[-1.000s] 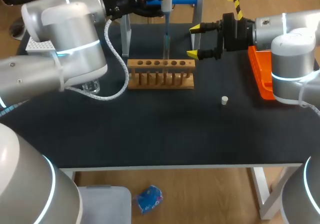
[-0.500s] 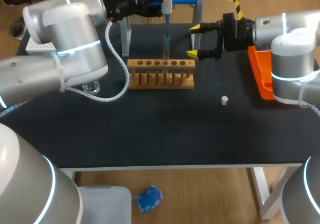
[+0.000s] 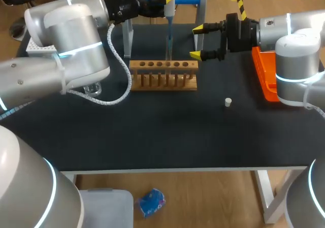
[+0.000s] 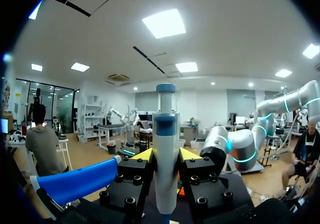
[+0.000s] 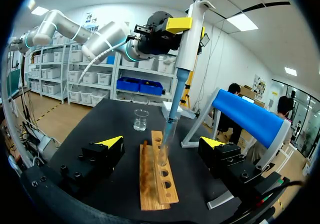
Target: Invert the test tube, pick up the pipette, mount the tip to pipette, aspirate from beaker and dispense into the tube, eject the tip, return the pipette, and cap with the stopper.
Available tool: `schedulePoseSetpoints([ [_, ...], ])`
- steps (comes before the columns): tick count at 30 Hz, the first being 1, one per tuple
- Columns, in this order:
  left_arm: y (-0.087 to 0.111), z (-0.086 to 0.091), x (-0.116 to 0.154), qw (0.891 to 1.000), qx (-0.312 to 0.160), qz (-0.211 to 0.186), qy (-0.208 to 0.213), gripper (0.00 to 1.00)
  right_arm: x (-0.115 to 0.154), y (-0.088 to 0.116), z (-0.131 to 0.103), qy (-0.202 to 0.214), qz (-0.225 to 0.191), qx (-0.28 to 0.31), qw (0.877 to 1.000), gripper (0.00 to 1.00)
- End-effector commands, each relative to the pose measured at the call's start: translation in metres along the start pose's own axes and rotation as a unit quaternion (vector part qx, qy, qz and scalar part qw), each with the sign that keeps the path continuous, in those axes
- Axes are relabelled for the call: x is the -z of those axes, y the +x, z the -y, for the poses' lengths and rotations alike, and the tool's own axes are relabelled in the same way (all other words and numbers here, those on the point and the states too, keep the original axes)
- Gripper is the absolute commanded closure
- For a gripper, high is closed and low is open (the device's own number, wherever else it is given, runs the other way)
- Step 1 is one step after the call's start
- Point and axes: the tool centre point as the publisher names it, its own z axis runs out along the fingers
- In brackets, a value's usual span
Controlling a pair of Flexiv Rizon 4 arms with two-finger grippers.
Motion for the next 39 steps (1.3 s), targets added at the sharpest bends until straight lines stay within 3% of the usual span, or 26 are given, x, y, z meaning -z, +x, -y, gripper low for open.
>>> schedulePoseSetpoints([
  [1,0.0,-0.0027,-0.0021,1.0,0.001,0.003,0.003,1.0,0.0004,0.0001,0.0006,-0.001,0.0,0.0,1.0,0.0],
  [39,-0.0028,-0.0053,-0.0004,1.0,-0.01,0.007,0.01,1.0,0.0004,0.0001,0.0006,-0.001,0.0,0.0,1.0,0.0],
])
